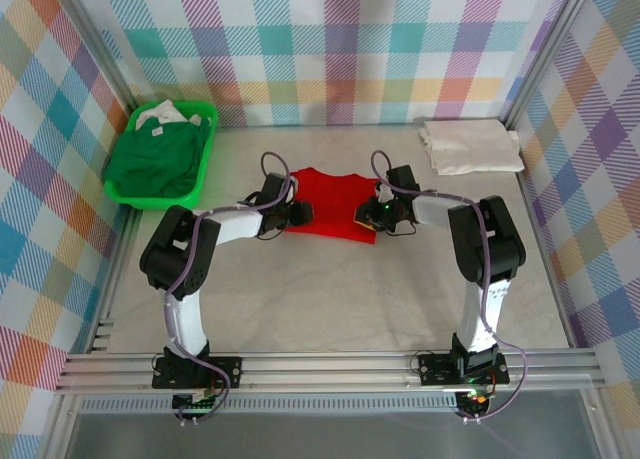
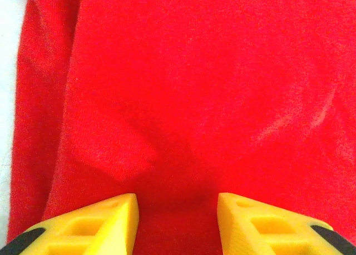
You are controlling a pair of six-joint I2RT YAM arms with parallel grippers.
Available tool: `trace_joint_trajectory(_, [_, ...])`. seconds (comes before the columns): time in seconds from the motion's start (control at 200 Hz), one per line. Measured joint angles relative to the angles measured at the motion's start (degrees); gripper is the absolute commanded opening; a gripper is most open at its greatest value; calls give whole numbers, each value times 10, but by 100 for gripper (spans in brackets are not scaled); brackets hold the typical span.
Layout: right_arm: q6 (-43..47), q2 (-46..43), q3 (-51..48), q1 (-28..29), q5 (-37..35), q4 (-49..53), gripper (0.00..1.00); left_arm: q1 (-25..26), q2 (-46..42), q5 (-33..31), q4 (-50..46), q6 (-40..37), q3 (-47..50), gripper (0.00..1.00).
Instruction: Fold and stack the t-shirts
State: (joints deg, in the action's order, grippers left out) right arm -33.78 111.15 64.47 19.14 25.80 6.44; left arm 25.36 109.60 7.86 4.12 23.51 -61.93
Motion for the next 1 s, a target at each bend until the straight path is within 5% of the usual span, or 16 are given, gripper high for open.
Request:
trace_joint_trajectory(0.27, [-15, -59, 2, -14, -35, 28, 55, 0, -28, -45, -52, -7, -19, 47])
trace_joint_trajectory(0.78, [-15, 23, 91, -44, -95, 87, 61, -1, 34, -80, -73, -7, -67, 46])
trace_joint_trajectory(1.0, [-11, 56, 120, -34, -93, 92, 51, -1, 32, -80, -63, -6, -61, 46])
